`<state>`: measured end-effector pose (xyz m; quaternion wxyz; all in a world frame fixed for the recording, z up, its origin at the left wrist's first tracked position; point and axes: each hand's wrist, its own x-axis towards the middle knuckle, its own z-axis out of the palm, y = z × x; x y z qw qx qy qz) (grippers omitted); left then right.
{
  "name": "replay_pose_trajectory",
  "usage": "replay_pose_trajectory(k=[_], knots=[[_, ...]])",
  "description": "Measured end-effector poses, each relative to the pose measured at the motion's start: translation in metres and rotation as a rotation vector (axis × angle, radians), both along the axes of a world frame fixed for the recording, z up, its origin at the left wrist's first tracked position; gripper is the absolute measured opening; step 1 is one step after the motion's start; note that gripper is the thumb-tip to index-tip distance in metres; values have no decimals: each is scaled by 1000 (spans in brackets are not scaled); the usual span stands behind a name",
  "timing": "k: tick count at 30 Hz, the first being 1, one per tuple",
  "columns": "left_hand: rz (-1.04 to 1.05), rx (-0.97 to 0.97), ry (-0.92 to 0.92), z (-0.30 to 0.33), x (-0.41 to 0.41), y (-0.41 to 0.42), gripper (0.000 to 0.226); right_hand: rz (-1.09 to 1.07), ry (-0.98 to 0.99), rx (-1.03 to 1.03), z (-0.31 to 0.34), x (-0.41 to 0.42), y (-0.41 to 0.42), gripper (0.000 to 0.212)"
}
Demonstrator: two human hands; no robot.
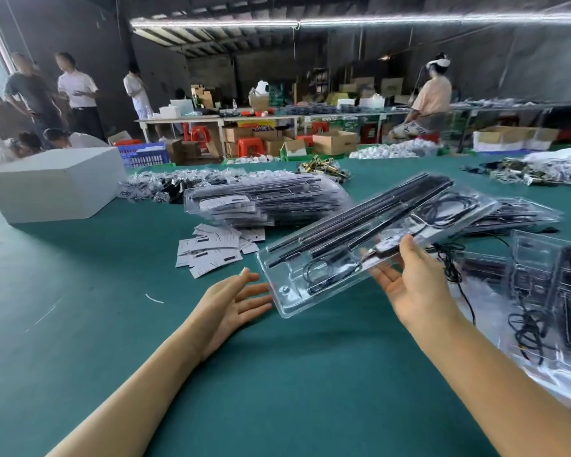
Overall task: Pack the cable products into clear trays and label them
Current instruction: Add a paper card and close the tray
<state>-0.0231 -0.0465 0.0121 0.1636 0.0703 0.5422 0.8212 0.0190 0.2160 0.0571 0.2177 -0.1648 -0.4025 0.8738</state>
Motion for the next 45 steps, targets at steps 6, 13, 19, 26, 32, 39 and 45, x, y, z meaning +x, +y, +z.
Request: replay_pose_trajectory(k=[6, 13, 19, 26, 32, 39, 45], knots=[[-24, 20, 45, 3, 12, 10, 89, 163, -21, -143, -12, 1, -18, 15], [88, 76, 5, 9, 19, 18, 81, 265, -93, -144, -27, 0, -26, 16], [129, -67, 18, 13, 10, 0, 80, 194, -193, -118, -29, -4, -5, 6], [214, -71, -10, 12, 3, -10, 40, 189, -237, -63, -33, -9, -1, 9], [442, -237, 10, 6, -2, -19, 9, 332, -375, 148, -29, -5, -3, 24], [585, -666, 132, 3, -10, -44, 18, 202, -509, 897, -19, -1, 18, 25], [732, -1125, 267, -3, -9, -39, 29, -258, -486, 1634, -35, -5, 40, 14]])
